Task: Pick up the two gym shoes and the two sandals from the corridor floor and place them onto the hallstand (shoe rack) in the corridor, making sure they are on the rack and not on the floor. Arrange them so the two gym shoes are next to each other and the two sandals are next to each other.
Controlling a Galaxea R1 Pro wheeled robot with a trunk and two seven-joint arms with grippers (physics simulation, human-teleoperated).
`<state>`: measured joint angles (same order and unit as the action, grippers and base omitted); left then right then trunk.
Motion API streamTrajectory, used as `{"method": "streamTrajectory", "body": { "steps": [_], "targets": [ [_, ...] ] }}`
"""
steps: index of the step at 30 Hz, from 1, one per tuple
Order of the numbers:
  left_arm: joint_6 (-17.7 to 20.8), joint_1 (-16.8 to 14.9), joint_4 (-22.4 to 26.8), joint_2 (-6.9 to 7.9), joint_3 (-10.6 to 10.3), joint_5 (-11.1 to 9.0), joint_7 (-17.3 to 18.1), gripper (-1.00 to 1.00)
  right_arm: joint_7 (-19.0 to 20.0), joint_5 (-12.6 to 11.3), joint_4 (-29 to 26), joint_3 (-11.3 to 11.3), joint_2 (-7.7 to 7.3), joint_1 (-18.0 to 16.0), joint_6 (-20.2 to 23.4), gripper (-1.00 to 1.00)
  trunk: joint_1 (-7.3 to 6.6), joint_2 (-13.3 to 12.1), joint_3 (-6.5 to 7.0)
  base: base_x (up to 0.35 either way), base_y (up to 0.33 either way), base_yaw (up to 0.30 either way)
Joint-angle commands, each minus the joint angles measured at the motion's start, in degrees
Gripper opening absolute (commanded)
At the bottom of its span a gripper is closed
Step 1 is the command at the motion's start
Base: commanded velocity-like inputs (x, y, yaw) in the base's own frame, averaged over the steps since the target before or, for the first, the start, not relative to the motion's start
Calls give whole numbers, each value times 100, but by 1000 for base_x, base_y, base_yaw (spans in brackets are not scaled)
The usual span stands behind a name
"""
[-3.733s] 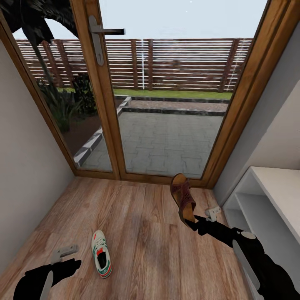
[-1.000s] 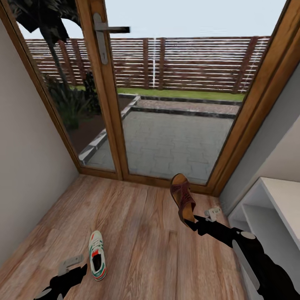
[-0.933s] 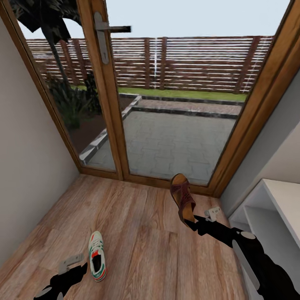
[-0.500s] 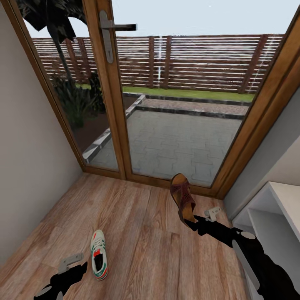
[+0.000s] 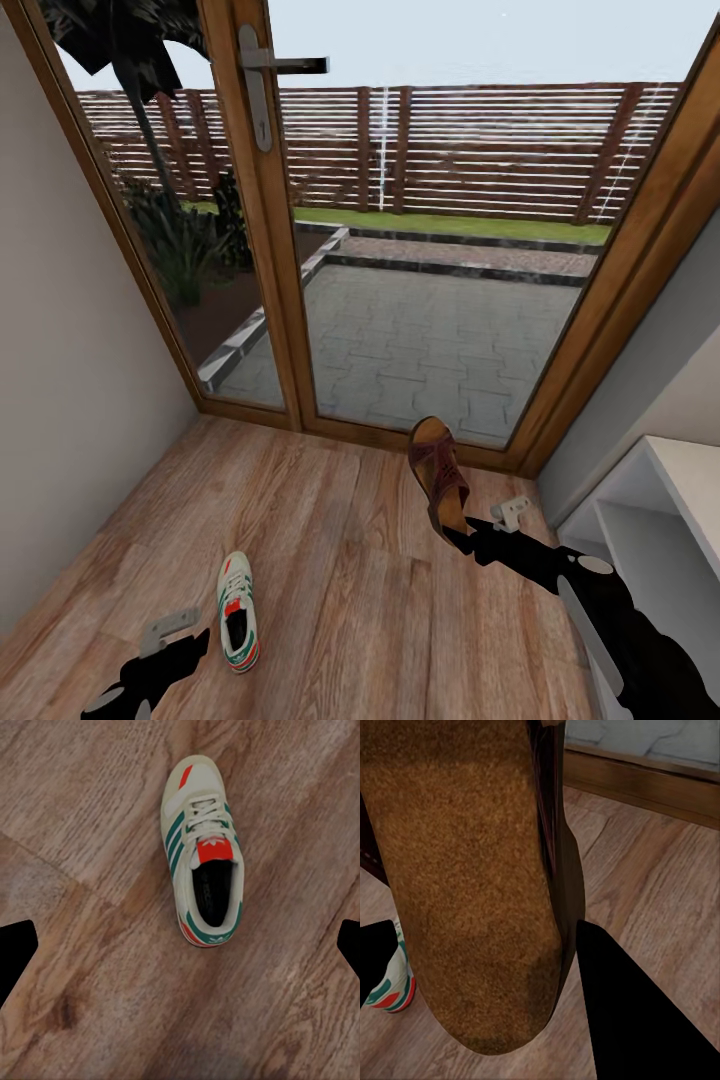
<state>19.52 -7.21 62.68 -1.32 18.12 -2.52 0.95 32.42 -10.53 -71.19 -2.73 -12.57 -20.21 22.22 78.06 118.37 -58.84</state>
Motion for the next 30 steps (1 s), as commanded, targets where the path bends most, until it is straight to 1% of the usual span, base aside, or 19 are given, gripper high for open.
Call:
{"method": "streamTrajectory", "body": {
  "steps": [1,6,10,11,13,14,16,17,21,22,24,25,26,28,30],
  "targets": [
    [-2,0,-2,0,0,1,0,100,-3,-21,0,0,0,0,11,-100,0,0,0,0,0,0],
    [-84,0,-39,0,-4,5,-4,100,-13,-19,0,0,0,0,11,-100,0,0,0,0,0,0],
    [-294,0,-109,0,-3,6,-7,100,-15,-19,0,0,0,0,11,-100,0,0,0,0,0,0],
    [-382,0,-225,0,4,6,-7,100,-15,-19,0,0,0,0,11,-100,0,0,0,0,0,0],
    [-403,0,-367,0,3,6,-7,100,-16,-19,0,0,0,0,11,-100,0,0,0,0,0,0],
    [-626,0,-579,0,1,6,-7,100,-16,-19,3,0,0,0,11,-100,0,0,0,0,0,0],
    [-912,0,-634,0,0,11,-12,100,-26,-19,9,-1,4,0,11,-100,0,0,0,0,0,0],
    [-1212,0,-673,0,-2,20,-26,100,-39,-19,16,-9,15,0,11,-100,0,0,0,0,0,0],
    [-1279,-6,-954,0,-1,23,-39,100,-71,-19,53,-16,18,0,11,-100,0,0,0,0,0,0],
    [-1282,-7,-1077,0,-1,23,-40,100,-150,-19,77,-17,18,0,11,-100,0,0,0,0,0,0],
    [-1287,-8,-1216,0,-1,20,-41,100,-454,-19,108,-17,31,0,11,-100,0,0,0,0,0,0],
    [-1289,-8,-1269,0,-5,15,-40,100,-751,-19,119,-17,85,0,11,-100,0,0,0,0,0,0],
    [-1289,-8,-1320,0,-12,13,-40,100,-1252,-19,130,-17,246,0,11,-100,0,0,0,0,0,0],
    [-1300,-9,-1352,-2,-22,35,-42,100,-1833,-19,137,-12,480,0,-14,-100,0,0,0,0,0,0],
    [-1311,-16,-1359,-14,-29,49,-47,100,-2011,-21,139,-10,555,0,-25,-100,0,0,0,0,0,0]
  ]
}}
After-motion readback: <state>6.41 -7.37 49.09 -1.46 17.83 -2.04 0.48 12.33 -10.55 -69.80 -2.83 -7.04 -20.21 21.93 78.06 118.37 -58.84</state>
